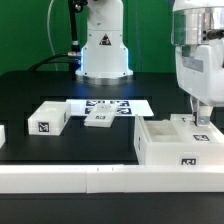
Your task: Assemble cabinet
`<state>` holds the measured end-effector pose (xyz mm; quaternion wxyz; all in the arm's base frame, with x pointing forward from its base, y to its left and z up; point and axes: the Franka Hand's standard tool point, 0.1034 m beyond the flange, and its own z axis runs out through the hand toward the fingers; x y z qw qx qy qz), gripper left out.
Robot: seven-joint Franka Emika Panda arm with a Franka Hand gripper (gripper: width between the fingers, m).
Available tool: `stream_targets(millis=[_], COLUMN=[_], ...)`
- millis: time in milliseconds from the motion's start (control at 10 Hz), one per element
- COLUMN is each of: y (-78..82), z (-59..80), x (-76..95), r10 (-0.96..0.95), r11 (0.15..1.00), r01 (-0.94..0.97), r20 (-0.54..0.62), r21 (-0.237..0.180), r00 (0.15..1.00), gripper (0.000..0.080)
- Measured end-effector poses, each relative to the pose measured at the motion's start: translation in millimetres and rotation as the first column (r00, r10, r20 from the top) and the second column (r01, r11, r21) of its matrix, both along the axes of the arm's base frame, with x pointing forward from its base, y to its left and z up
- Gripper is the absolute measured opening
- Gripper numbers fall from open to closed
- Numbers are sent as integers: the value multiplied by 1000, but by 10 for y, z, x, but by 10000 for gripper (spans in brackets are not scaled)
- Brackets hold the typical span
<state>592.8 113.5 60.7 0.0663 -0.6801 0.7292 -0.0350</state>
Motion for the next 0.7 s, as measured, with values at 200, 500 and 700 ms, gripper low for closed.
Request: stream_targets(millis=[200, 500, 700], y=[-5, -12, -131], z=[-5, 4, 290], x=[-3, 3, 39], r10=[-1, -3, 28], r11=[1000, 1000, 999], r01=[1, 3, -29], r20=[-1, 1, 38], r21=[0, 1, 26], r00=[1000, 1000, 999], gripper=[148, 522, 659])
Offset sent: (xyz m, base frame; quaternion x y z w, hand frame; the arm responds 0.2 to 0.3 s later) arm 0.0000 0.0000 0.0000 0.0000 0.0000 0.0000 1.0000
